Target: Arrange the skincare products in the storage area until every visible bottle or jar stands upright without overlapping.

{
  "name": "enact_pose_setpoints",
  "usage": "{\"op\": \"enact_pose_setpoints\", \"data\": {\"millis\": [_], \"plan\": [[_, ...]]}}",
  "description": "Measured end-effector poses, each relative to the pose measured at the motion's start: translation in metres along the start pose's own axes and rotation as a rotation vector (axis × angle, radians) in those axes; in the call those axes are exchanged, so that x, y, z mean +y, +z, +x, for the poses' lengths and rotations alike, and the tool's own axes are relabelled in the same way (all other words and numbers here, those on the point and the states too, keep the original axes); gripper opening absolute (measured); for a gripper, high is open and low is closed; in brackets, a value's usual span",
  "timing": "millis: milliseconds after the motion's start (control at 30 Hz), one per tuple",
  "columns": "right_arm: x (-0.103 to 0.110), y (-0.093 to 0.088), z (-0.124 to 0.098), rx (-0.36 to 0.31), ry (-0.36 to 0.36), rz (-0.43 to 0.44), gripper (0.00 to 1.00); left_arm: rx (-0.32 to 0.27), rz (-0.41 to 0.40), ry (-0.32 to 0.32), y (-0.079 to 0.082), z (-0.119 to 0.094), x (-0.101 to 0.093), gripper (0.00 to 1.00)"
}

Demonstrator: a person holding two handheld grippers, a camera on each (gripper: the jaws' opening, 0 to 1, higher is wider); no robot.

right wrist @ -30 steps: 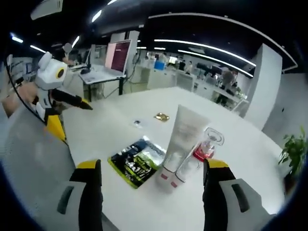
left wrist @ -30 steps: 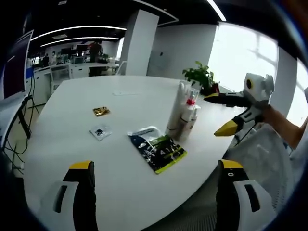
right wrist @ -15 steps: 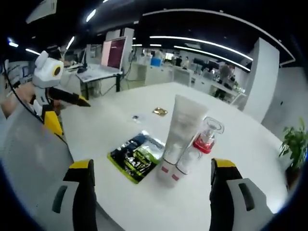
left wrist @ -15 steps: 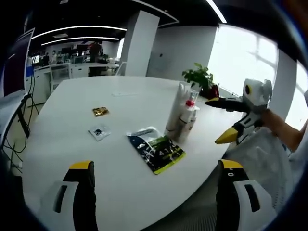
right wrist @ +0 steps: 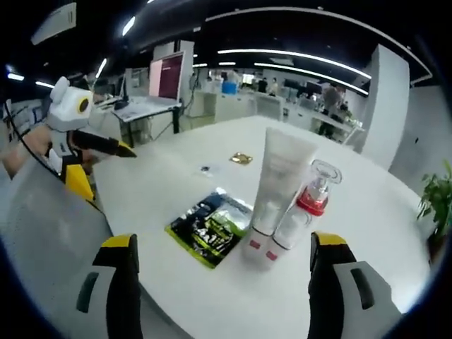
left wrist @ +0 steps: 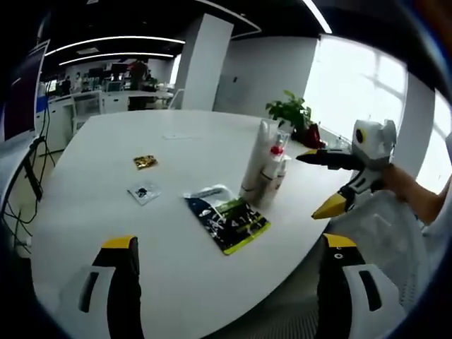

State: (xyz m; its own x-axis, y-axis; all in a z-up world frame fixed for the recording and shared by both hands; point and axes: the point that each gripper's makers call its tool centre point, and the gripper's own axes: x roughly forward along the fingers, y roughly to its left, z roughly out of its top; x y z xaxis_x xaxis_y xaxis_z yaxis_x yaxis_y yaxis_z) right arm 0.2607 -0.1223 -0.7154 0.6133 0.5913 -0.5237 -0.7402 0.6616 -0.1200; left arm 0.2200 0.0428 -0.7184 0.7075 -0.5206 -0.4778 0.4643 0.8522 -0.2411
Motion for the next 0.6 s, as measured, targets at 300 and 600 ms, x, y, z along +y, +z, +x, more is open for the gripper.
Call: {"op": "enact_pose_setpoints", "data": {"millis": [300, 600], "plan": [[-0.0039, 0.0007, 0.0002, 0.002, -0.01, 0.008, 1.0, 0.026, 0.021, -0.019, 0.0002, 0.0002, 0.0014, 0.99], [0.0023, 0.0, 0.0002, 0.005, 0.012, 0.01, 1.0, 0.058, 0.027, -0.037, -0.0044, 0.0028, 0.0069, 0.98]]}}
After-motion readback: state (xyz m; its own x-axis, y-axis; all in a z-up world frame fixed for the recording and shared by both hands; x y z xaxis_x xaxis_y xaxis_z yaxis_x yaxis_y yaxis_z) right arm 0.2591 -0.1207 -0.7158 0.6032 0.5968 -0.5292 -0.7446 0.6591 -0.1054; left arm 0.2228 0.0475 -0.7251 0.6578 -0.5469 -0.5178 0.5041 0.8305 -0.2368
